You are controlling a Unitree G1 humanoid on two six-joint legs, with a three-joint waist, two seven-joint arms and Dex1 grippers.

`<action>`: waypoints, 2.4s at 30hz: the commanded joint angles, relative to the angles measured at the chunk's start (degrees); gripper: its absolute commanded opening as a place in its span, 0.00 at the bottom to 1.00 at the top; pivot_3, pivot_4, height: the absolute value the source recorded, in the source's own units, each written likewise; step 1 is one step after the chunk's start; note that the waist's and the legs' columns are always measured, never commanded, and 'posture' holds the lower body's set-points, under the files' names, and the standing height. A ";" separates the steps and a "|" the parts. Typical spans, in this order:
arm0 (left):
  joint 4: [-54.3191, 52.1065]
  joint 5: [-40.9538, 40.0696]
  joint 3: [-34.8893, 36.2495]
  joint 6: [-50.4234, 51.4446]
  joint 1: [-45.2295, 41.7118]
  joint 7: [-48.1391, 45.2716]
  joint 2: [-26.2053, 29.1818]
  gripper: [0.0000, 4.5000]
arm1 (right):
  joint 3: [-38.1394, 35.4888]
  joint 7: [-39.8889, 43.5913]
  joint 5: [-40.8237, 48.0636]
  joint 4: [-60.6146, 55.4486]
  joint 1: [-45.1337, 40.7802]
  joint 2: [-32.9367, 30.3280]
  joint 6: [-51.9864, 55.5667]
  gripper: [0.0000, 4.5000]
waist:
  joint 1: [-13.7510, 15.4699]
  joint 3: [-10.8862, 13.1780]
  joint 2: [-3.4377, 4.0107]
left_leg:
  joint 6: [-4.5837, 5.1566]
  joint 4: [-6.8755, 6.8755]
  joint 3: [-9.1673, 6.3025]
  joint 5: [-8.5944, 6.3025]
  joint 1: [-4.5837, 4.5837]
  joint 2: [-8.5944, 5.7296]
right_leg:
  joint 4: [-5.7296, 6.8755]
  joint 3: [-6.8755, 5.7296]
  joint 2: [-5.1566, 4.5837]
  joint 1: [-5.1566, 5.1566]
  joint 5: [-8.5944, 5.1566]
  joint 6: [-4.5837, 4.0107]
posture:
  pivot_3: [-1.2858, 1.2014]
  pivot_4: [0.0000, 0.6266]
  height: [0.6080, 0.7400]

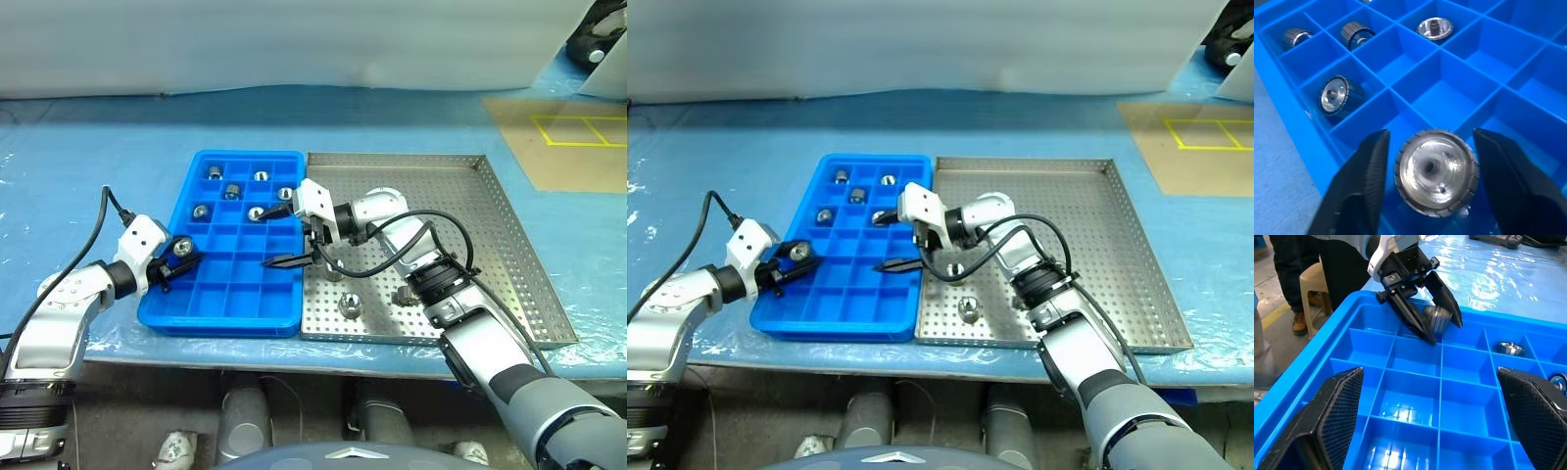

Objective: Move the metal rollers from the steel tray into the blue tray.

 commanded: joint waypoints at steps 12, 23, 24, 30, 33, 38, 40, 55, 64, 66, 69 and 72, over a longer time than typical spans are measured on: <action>-3.65 -5.47 5.01 2.95 3.51 -0.56 4.72 0.99 | -1.01 -0.65 -0.51 -2.14 0.76 -0.49 -0.86 1.00 | -0.31 0.00 0.00 | -0.22 -0.33 0.01 0.12 -0.06 0.47 | -0.01 -0.30 0.43 -0.13 -0.11 -0.89 | 0.59 0.24 1.00; -1.74 -8.83 -7.68 3.96 -21.31 -3.36 -4.16 0.99 | -6.11 -3.76 0.73 -12.13 5.54 -8.14 6.03 1.00 | 0.00 -0.01 -0.05 | -0.43 -0.11 0.02 0.26 -0.10 0.45 | 0.07 -0.44 0.28 0.10 -0.10 -0.90 | 0.51 0.24 1.00; 0.00 -8.76 -8.99 3.76 -23.81 -4.22 -5.52 0.99 | -6.86 -4.47 0.82 -13.46 6.39 -9.25 7.05 1.00 | -0.18 -0.01 -0.05 | -0.49 -0.11 0.03 0.30 -0.09 0.46 | 0.08 -0.43 0.29 0.09 -0.09 -0.90 | 0.50 0.24 1.00; 18.89 -2.78 -19.08 -5.85 -36.48 -11.87 -14.44 0.99 | -13.54 -10.66 1.39 -24.21 14.66 -16.96 14.47 1.00 | -2.51 -0.01 -0.05 | -0.58 -0.10 0.05 0.36 -0.08 0.44 | 0.05 -0.27 0.40 0.09 -0.08 -0.88 | 0.42 0.24 1.00; 28.35 0.06 -21.77 -12.31 -41.02 -14.21 -18.85 0.99 | -17.02 -13.58 1.90 -29.44 19.12 -19.97 18.11 1.00 | -4.13 -0.02 -0.06 | -0.54 -0.08 0.06 0.35 -0.10 0.43 | 0.00 -0.18 0.47 0.09 -0.07 -0.86 | 0.39 0.24 1.00; 49.73 5.51 -25.03 -23.97 -52.06 -13.46 -31.85 0.99 | -26.86 -19.34 3.97 -43.02 31.67 -24.90 27.10 1.00 | -5.21 -0.03 -0.04 | -0.41 0.09 0.05 0.27 -0.11 0.48 | -0.09 0.01 0.73 0.17 0.00 -0.75 | 0.32 0.24 1.00; 56.82 6.80 -25.02 -27.06 -55.23 -13.89 -35.91 0.99 | -29.67 -21.42 4.85 -48.05 35.95 -25.75 30.26 1.00 | -5.85 -0.03 -0.04 | -0.04 0.35 0.07 0.05 -0.12 0.47 | -0.19 0.06 0.70 0.33 0.02 -0.70 | 0.30 0.24 1.00; 78.27 21.01 -27.38 -35.92 -60.84 -4.13 -47.40 0.99 | -41.82 -30.89 10.94 -66.93 50.42 -26.62 43.63 1.00 | -13.44 -0.08 0.04 | 0.82 1.23 0.38 -0.50 -0.40 0.09 | -1.07 0.50 0.52 0.50 0.21 0.59 | 0.21 0.24 1.00; 80.38 24.60 -26.22 -34.00 -60.64 5.28 -50.10 0.99 | -43.59 -33.71 12.00 -69.71 55.07 -27.03 44.23 1.00 | -17.75 -0.16 0.17 | 2.03 1.62 0.43 -1.16 -1.13 -0.91 | -1.89 0.61 -0.38 0.68 0.46 0.58 | 0.20 0.24 1.00; 80.57 25.42 -26.48 -33.70 -60.01 5.52 -50.30 0.99 | -43.77 -34.02 12.03 -69.83 55.65 -27.39 44.07 1.00 | -18.78 -0.16 0.18 | 2.29 1.62 0.43 -1.22 -1.21 -1.08 | -1.97 0.56 -0.58 0.69 0.53 0.49 | 0.20 0.24 1.00; 80.66 25.90 -26.13 -33.07 -59.65 6.30 -50.57 0.99 | -43.41 -34.62 11.94 -69.92 56.30 -27.70 43.66 1.00 | -20.21 -0.17 0.20 | 2.56 1.63 0.43 -1.32 -1.32 -1.39 | -1.99 0.42 -0.99 0.69 0.44 0.70 | 0.20 0.24 1.00; 80.65 25.89 -25.61 -32.60 -59.51 6.30 -50.71 0.99 | -43.16 -35.23 12.40 -70.09 56.29 -27.54 43.69 1.00 | -20.96 -0.17 0.20 | 2.72 1.75 0.42 -1.41 -1.40 -1.46 | -2.10 0.32 -1.14 0.79 0.41 0.74 | 0.20 0.24 1.00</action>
